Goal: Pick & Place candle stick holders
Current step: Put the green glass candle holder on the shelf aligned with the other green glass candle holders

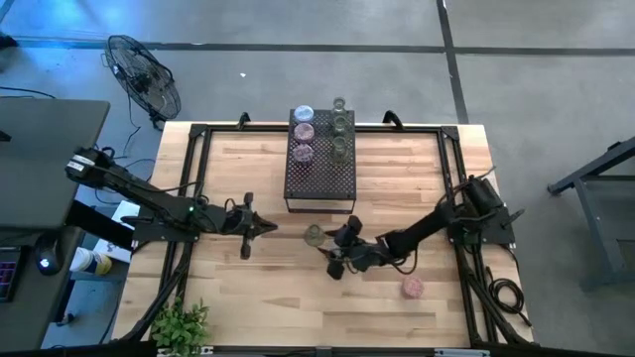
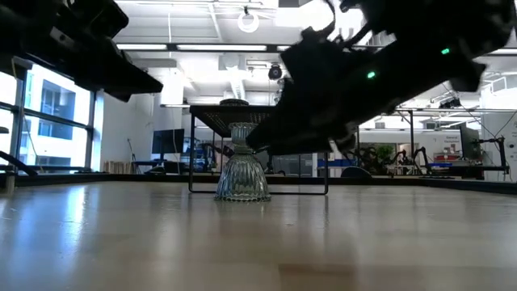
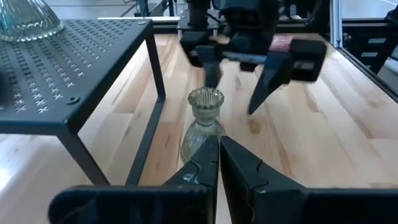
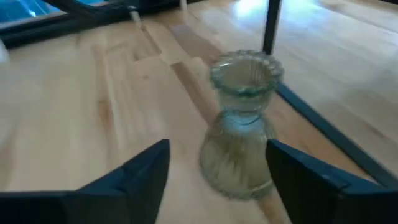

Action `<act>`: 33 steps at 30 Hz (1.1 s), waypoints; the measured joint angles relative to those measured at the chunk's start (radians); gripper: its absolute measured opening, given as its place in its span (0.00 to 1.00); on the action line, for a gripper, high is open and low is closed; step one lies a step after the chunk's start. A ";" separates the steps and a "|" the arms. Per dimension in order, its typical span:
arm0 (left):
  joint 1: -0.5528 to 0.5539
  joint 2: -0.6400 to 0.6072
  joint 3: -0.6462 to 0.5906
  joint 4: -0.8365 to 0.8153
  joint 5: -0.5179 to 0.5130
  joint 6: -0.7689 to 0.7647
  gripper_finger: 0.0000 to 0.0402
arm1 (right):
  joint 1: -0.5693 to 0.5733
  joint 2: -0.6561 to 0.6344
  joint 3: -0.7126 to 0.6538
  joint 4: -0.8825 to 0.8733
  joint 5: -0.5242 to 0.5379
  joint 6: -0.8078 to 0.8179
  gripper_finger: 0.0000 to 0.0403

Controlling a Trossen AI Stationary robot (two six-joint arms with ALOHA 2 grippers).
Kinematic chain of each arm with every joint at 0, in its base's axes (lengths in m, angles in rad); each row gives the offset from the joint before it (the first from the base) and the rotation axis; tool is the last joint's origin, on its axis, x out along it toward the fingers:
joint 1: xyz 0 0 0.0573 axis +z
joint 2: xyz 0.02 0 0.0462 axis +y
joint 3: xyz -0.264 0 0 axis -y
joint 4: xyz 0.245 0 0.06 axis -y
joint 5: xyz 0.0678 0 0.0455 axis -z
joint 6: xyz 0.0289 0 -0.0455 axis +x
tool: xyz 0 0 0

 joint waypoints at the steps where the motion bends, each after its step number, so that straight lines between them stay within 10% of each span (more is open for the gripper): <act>1: 0.000 0.000 0.000 0.001 0.003 0.000 0.03 | -0.012 0.012 0.013 -0.006 0.001 -0.006 0.67; 11: 0.000 0.001 0.001 -0.001 -0.013 0.000 0.03 | -0.082 0.078 0.098 0.023 -0.010 -0.090 0.68; 21: 0.007 0.002 0.001 -0.035 -0.059 -0.002 0.03 | -0.041 0.074 0.098 0.104 -0.011 -0.166 0.36; 33: 0.007 0.002 0.001 -0.035 -0.058 -0.002 0.03 | 0.058 -0.277 0.098 -0.127 0.134 -0.238 0.31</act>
